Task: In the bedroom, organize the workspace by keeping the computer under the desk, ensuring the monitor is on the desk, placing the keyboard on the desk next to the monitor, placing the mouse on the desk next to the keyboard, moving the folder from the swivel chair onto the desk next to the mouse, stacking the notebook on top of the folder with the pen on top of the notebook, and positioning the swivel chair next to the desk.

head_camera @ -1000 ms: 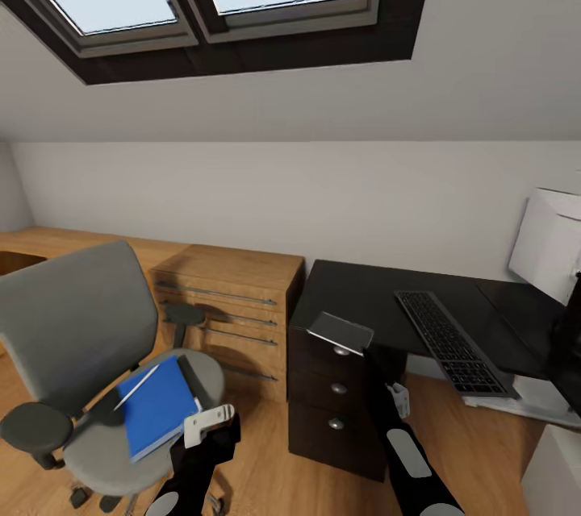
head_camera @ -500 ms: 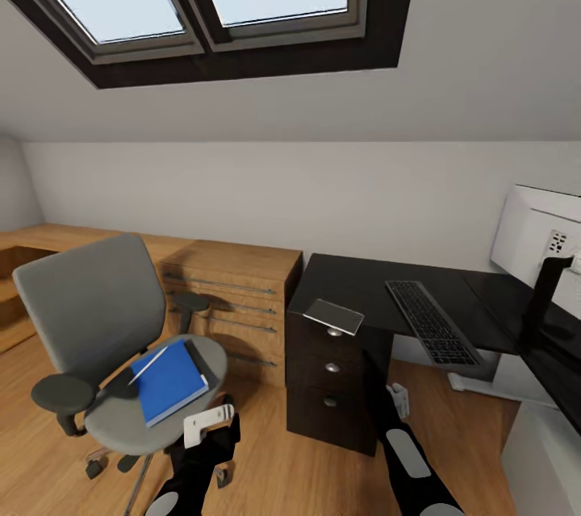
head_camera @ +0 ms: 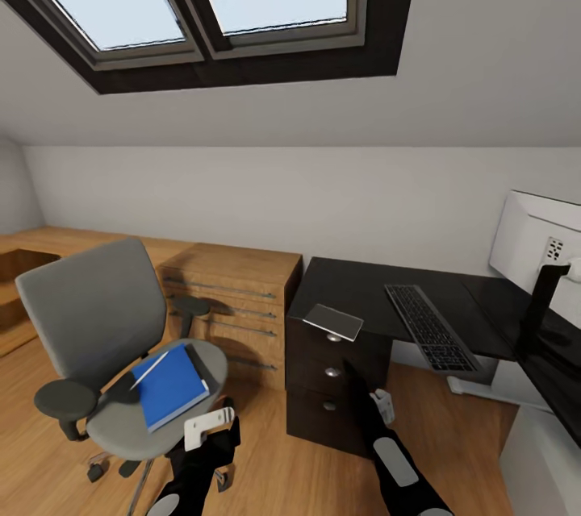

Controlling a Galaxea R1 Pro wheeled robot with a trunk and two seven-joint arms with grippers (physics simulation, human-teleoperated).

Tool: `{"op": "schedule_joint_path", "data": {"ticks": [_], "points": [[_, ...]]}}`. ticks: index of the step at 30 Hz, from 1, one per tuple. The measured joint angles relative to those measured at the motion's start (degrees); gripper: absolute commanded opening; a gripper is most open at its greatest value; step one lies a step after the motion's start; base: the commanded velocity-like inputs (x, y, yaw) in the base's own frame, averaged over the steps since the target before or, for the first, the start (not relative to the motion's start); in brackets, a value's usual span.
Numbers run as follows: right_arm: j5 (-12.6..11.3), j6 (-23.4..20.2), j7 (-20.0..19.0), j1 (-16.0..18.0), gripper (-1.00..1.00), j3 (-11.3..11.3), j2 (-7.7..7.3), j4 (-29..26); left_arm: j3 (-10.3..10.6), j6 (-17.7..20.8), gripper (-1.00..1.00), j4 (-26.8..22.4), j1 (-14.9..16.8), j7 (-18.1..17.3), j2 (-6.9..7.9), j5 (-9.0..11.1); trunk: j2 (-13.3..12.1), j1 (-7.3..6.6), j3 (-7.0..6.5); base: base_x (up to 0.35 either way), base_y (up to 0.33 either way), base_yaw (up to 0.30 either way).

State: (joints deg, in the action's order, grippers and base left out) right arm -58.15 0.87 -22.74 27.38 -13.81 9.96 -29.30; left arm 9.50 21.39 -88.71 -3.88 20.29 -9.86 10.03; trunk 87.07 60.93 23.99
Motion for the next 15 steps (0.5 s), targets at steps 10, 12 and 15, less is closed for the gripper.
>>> {"op": "schedule_joint_path", "data": {"ticks": [10,12,15], "points": [[14.9,2.93,0.09,-0.4,1.0,0.95,-0.97,7.7,0.0,-0.06,1.0,1.04,0.0,0.0,0.51,-0.04,-4.01,-2.2,-1.79,0.0,0.0,0.0],[18.41,4.87,0.18,-0.43,1.0,0.95,-1.23,9.62,0.0,-0.07,1.0,1.86,0.0,0.01,0.76,-0.02,-4.82,-2.64,-2.15,0.0,0.0,0.0],[22.69,8.65,0.3,-0.46,1.0,0.92,-1.64,12.73,-0.02,-0.11,1.0,3.75,0.0,0.09,1.13,-0.05,-6.02,-3.3,-2.69,0.0,0.0,0.0]]}}
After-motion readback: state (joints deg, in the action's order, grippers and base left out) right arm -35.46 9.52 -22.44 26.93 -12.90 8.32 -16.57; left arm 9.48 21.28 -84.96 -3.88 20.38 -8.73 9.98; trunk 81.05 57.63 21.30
